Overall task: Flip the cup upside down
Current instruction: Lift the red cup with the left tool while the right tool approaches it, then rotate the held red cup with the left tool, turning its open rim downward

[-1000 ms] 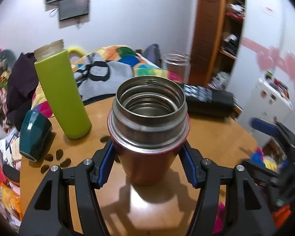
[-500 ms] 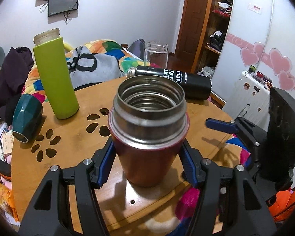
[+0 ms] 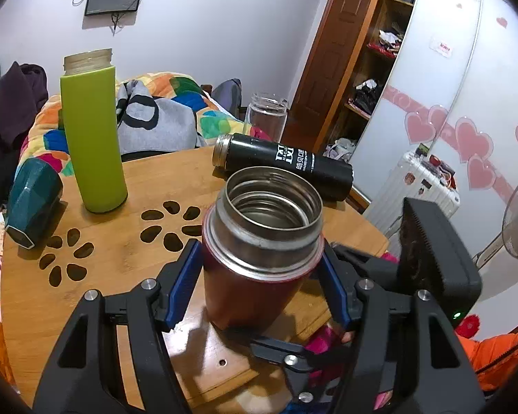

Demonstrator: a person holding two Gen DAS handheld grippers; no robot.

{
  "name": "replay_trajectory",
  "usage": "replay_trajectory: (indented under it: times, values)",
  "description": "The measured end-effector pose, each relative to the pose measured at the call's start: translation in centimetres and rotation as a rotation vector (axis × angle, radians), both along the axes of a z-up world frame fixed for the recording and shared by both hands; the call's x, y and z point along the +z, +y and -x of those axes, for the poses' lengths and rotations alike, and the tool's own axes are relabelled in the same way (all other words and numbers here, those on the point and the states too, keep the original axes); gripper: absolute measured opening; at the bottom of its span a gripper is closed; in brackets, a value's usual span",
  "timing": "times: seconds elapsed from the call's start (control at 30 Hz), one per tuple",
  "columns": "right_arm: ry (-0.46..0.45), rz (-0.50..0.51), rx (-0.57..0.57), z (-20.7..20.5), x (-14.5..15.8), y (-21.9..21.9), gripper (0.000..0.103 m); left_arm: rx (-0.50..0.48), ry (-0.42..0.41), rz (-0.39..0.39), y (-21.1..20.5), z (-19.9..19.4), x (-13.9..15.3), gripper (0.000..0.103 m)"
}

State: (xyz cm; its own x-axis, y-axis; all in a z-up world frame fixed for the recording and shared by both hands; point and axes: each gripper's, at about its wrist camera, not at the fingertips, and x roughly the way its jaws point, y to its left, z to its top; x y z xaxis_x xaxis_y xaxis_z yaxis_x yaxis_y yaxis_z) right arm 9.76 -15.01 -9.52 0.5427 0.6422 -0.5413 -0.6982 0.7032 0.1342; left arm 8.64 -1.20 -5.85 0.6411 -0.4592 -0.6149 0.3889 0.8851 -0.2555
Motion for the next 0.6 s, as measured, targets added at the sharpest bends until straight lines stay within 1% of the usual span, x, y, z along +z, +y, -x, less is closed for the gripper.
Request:
replay_trajectory:
  times: [0.03,0.17,0.43,0.5,0.6]
  values:
    - [0.004,-0.004,0.009,-0.2,-0.2,0.2,0.061,0.003,-0.002,0.005,0.1,0.0,0.0,0.064]
    - [-0.008,-0.003,0.011,0.3,-0.2,0.6,0.060,0.012,0.014,0.058,1.0,-0.3,-0.2,0.064]
    - [-0.050,0.024,-0.012,1.5,0.3,0.2,0.060,0.018,0.137,0.291,4.2,-2.1,-1.2,0.063]
    - [-0.050,0.021,-0.012,1.7,0.5,0.0,0.060,0.025,0.167,0.333,4.9,-2.5,-1.7,0.062]
    - [-0.048,0.015,-0.015,1.7,0.7,-0.3,0.060,0.040,0.204,0.364,5.5,-3.0,-2.3,0.062]
